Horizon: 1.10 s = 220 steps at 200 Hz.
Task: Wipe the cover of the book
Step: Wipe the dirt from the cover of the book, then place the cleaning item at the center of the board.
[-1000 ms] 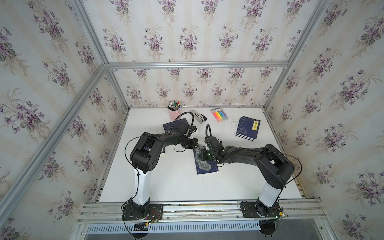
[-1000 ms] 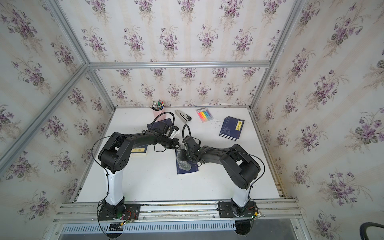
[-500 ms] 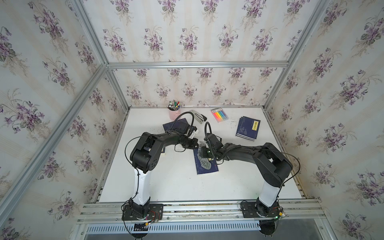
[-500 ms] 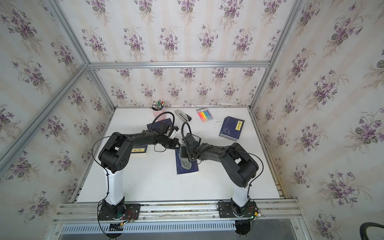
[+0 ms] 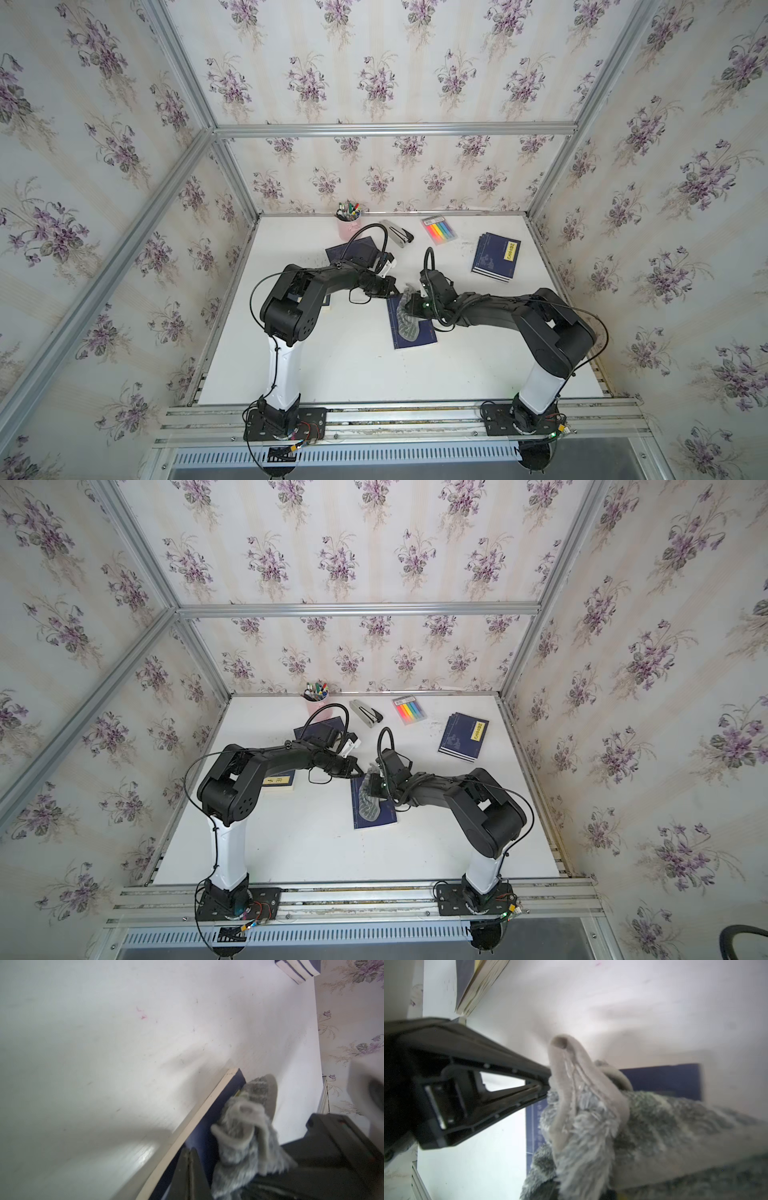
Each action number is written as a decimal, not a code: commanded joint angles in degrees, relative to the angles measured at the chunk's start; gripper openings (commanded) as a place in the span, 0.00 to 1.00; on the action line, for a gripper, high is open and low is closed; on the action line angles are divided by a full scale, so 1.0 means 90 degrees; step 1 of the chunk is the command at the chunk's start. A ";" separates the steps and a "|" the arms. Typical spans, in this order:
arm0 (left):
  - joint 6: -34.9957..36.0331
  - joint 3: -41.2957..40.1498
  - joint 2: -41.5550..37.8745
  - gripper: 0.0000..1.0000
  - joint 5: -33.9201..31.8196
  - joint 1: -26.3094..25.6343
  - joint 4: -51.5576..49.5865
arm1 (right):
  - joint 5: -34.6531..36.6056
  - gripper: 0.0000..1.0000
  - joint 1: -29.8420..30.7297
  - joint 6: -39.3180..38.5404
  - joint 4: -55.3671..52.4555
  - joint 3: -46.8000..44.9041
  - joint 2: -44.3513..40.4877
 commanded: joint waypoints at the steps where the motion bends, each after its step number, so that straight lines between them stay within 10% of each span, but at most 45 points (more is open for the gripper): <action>1: 0.0027 -0.0103 0.0065 0.00 -0.0616 -0.0013 -0.0908 | 0.0462 0.00 -0.0138 -0.0111 -0.0645 -0.0066 -0.0106; 100: 0.0028 -0.0105 0.0056 0.00 -0.0640 0.0013 -0.0915 | -0.0216 0.00 0.1092 0.0141 -0.0409 0.0743 0.0488; 220: 0.0044 -0.0092 0.0077 0.00 -0.0730 0.0019 -0.0929 | 0.0169 0.00 -0.0122 -0.0159 -0.0944 -0.1284 -0.1685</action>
